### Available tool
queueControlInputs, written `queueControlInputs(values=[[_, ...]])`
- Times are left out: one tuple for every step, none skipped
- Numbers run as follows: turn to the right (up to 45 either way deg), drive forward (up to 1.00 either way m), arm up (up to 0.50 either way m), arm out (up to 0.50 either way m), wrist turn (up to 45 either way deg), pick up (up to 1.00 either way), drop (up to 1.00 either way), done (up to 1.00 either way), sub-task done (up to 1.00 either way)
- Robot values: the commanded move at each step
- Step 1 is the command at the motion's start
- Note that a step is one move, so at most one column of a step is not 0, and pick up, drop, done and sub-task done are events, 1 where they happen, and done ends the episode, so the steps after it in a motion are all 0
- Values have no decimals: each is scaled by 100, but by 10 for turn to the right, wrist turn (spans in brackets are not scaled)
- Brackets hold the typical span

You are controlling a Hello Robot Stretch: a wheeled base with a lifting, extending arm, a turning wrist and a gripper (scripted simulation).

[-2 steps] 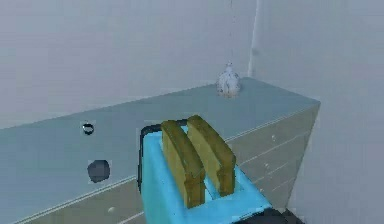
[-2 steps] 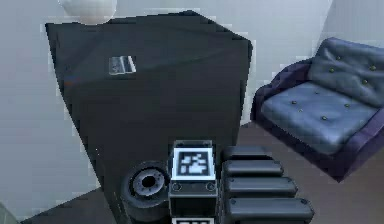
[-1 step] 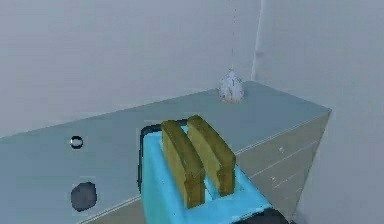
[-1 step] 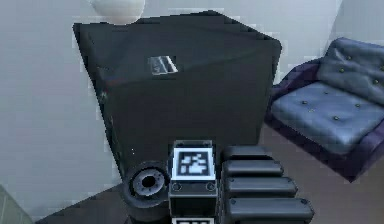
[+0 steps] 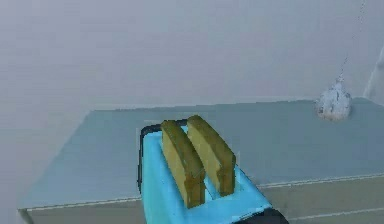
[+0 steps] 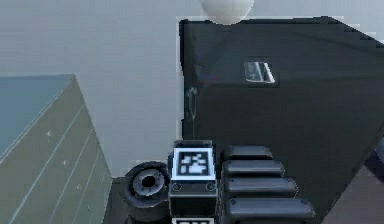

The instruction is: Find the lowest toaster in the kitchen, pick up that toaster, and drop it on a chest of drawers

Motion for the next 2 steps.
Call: queueControlInputs(values=[[150,0,0,0,0,0,0,0,0],[-90,0,0,0,0,0,0,0,0]])
